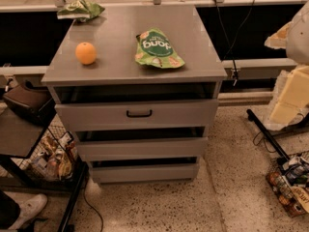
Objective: Move green rice chip bag near green jalapeno chip bag
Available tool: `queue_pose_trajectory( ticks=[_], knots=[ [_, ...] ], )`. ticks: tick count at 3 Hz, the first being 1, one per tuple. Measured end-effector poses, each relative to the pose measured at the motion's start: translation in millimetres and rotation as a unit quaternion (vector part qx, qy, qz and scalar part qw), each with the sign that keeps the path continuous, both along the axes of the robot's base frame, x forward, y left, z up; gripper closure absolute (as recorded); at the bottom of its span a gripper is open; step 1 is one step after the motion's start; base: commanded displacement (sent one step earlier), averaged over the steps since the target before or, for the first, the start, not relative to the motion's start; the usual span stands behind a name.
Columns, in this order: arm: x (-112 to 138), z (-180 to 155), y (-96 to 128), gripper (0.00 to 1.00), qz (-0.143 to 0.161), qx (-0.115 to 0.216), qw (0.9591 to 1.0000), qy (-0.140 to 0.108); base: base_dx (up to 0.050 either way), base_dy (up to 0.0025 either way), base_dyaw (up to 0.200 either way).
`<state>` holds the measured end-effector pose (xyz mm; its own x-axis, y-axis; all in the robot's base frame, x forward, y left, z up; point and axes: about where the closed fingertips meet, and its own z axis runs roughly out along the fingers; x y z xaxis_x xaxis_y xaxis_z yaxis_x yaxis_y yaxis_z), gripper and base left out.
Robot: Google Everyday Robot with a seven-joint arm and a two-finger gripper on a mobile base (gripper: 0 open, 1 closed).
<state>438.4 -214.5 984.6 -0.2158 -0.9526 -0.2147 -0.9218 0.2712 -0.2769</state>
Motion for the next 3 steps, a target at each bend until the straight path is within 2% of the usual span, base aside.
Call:
queue_pose_trajectory(
  ticks=[1,2,3],
  knots=[
    [0.0,0.0,0.0,0.0,0.0,0.0,1.0,0.0,0.0,0.00016,-0.101],
    [0.0,0.5,0.1,0.0,0.0,0.0,1.0,-0.001,-0.012,-0.00051,0.087],
    [0.0,0.6,0.2,0.0,0.0,0.0,1.0,-0.001,0.0,-0.00001,-0.085]
  ],
)
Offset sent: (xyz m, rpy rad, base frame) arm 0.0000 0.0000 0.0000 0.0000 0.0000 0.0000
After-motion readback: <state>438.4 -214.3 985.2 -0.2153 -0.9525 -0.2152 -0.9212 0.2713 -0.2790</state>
